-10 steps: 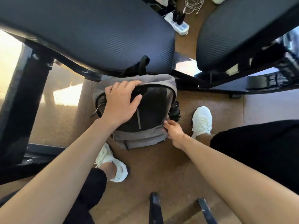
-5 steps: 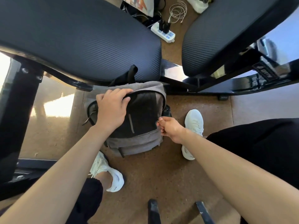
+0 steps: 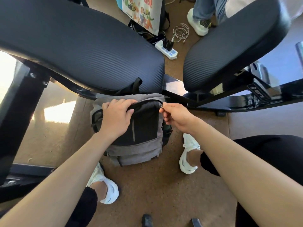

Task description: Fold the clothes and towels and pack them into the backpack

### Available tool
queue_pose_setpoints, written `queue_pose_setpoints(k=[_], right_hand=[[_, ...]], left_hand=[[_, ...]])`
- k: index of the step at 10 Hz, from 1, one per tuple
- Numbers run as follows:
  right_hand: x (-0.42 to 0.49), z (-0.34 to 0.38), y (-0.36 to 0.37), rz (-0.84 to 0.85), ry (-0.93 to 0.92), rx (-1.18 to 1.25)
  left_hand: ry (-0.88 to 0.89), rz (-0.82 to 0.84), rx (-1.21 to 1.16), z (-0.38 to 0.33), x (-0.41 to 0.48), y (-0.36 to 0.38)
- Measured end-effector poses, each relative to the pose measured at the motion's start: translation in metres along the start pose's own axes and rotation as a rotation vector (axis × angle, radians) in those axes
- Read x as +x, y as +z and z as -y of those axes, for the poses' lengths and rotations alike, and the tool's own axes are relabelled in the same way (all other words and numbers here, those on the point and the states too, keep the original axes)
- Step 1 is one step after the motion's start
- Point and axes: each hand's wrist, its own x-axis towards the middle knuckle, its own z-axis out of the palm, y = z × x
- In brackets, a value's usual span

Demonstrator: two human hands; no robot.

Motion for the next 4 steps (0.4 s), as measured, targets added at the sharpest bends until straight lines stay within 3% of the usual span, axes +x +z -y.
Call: queue_pose_setpoints(k=[2,4], right_hand=[[-0.023,-0.021,-0.008,-0.22,0.039,-0.143],[-0.051,-0.045,-0.015,-0.198,0.067,-0.323]], left_hand=[[-0.029,0.008,-0.057,-0.007,-0.007,-0.008],[-0.046,-0.101,-0.163,-0.026,-0.051,-0.026]])
